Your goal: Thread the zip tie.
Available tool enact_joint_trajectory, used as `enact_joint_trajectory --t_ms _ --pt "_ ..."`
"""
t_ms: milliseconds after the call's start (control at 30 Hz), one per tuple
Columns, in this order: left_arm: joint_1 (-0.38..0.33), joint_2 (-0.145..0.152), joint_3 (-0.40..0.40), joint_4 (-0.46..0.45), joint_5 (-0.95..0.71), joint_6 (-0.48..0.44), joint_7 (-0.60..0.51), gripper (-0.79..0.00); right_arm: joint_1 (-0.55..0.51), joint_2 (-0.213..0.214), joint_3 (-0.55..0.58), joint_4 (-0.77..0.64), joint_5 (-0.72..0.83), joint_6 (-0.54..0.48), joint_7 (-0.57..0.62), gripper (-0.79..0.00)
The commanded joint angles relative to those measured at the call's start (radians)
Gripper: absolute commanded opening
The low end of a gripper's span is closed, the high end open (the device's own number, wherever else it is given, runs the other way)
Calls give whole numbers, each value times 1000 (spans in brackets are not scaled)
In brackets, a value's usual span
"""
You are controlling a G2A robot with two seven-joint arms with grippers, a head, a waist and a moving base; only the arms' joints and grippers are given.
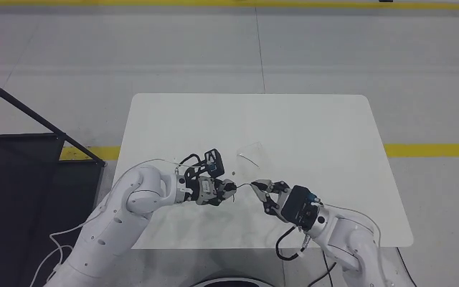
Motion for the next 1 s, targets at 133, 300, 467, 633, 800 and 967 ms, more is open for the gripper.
enact_joint_trajectory --t_ms 133,300,467,633,800,967 --pt "-3 4 7 1 -2 2 1 -785 -6 -1 -4 -6 -15 33 3 -785" --pt "-5 7 13 3 -4 3 3 -785 -13 -2 -8 -12 -31 66 -8 -785" --pt "-9 10 20 4 -4 4 2 -785 -18 -4 -15 -16 -46 94 -14 -785" --pt "-12 12 24 4 -7 6 4 -785 -19 -5 -21 -19 -60 108 -12 -785" --pt "-14 15 27 7 -9 16 11 -785 -13 -4 -26 -19 -80 87 -9 -785" --pt "-16 17 30 7 -12 24 14 -785 -12 -1 -29 -21 -110 57 -17 -785"
